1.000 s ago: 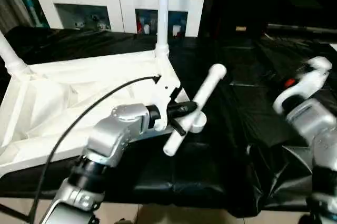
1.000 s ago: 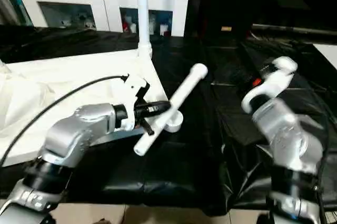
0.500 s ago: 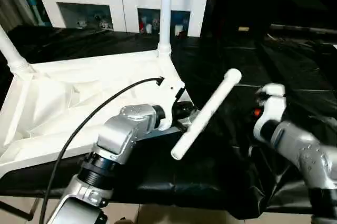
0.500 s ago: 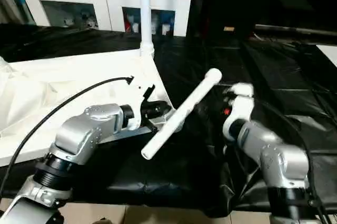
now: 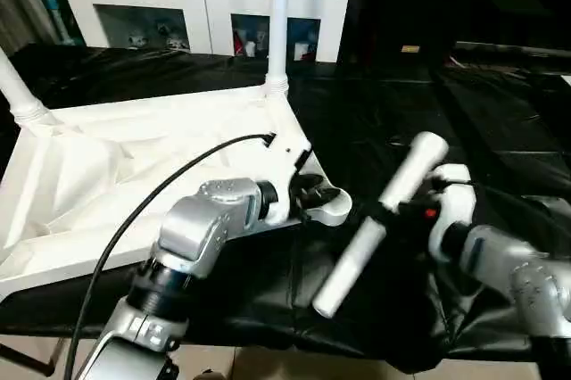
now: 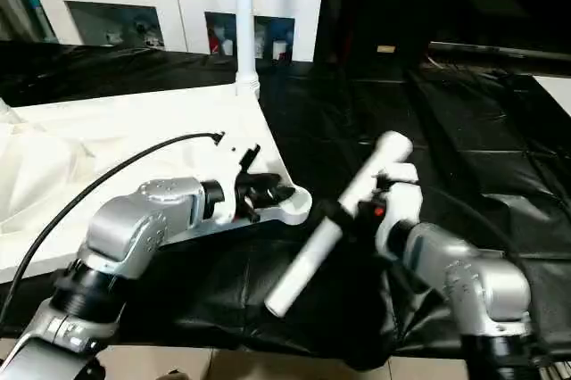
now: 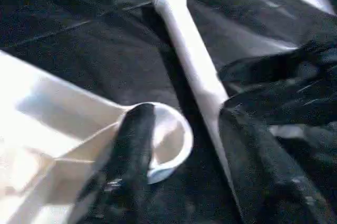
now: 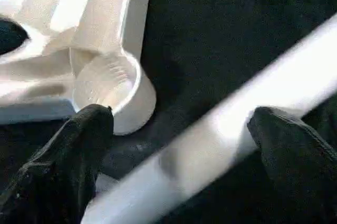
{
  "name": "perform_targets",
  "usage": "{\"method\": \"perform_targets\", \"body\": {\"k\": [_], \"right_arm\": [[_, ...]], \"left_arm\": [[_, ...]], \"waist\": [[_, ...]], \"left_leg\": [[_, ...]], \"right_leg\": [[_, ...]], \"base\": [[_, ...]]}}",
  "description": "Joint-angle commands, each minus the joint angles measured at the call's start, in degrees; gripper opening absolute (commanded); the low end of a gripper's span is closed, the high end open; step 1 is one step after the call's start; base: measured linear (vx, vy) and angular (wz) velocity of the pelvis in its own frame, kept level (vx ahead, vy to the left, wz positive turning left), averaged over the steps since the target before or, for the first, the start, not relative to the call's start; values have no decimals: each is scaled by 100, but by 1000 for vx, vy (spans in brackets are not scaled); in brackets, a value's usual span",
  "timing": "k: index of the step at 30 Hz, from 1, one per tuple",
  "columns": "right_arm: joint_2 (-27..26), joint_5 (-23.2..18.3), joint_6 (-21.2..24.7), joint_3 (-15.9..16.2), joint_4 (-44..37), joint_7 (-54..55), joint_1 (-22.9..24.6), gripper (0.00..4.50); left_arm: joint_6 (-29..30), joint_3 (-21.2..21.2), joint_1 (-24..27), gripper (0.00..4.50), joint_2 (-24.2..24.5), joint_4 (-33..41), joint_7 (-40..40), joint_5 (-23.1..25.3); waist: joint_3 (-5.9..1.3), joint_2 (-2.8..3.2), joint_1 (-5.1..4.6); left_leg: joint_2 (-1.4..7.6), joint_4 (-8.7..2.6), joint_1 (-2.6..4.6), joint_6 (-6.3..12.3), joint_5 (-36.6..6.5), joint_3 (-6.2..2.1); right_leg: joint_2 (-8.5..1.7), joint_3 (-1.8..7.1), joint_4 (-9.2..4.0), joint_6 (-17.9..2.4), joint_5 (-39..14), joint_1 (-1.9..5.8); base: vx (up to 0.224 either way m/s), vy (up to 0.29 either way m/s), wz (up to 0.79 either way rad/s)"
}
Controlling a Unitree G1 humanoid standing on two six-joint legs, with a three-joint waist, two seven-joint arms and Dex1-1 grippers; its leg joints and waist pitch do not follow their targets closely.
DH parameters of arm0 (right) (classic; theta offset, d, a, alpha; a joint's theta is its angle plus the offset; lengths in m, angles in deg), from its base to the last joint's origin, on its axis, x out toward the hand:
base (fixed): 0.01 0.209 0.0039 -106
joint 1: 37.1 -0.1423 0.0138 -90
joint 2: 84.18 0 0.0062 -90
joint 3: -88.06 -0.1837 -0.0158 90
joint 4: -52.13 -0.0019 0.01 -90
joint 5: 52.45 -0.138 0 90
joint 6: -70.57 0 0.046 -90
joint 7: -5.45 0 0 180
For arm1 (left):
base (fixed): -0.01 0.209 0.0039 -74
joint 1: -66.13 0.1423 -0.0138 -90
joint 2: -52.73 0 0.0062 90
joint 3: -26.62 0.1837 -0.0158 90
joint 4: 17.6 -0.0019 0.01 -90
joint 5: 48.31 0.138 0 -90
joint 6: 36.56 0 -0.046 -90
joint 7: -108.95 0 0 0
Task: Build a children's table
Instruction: Pick table leg
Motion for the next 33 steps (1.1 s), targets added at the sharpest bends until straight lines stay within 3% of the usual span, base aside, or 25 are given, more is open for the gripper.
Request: {"method": "perform_targets", "body": {"k": [1,3,5,12,18,21,24,31,33], "right_arm": [[-6,125,84,168,79,13,76,450],[-89,264,69,272,187,70,122,450],[-116,314,58,298,232,97,137,450],[-168,514,-9,348,295,250,209,450],[-303,635,-62,87,380,528,113,450],[-442,543,-46,-149,374,733,-4,450],[-751,62,43,-644,216,842,-218,450],[-1017,-144,377,-885,41,1096,-369,450],[-1073,-176,445,-910,-26,1146,-357,450]], "left_arm": [[107,116,41,247,37,169,-115,-72],[163,210,101,285,110,337,-260,-143],[184,237,120,285,133,390,-302,-171],[157,338,189,356,227,534,-370,-137],[-78,1001,318,401,647,574,-659,249],[102,1041,397,424,552,384,-550,237],[328,782,387,443,114,-24,-55,219],[354,1032,314,443,-194,-372,115,365],[356,1072,318,443,-247,-429,142,387]], "waist": [[-357,-96,22],[-351,-109,18],[-348,-112,14],[-347,-96,15],[-349,-91,14],[-355,-84,0],[-365,-89,-2],[-377,-118,-24],[-388,-102,-13]], "left_leg": [[-105,-354,-53,79,-1167,85],[-109,-357,-56,63,-1217,82],[-117,-354,-58,64,-1251,86],[-118,-363,-44,19,-1317,74],[-108,-379,-34,-21,-1333,72],[-114,-373,-32,-55,-1314,79],[-127,-363,-37,-30,-1309,77],[-124,-357,-45,6,-1123,90],[-115,-356,-40,-4,-1061,86]], "right_leg": [[-126,120,-512,-288,-2128,375],[-134,115,-518,-249,-2266,368],[-128,115,-537,-183,-2352,363],[-116,107,-555,-30,-2436,348],[-114,122,-534,-29,-2347,343],[-116,123,-523,-72,-2304,342],[-112,110,-523,-94,-2252,354],[-103,127,-519,-69,-2067,362],[-110,135,-492,-125,-1928,365]], "base": [[0,0,0],[0,0,0],[0,0,0],[0,0,0],[0,0,0],[0,0,0],[0,0,0],[0,0,0],[0,0,0]]}}
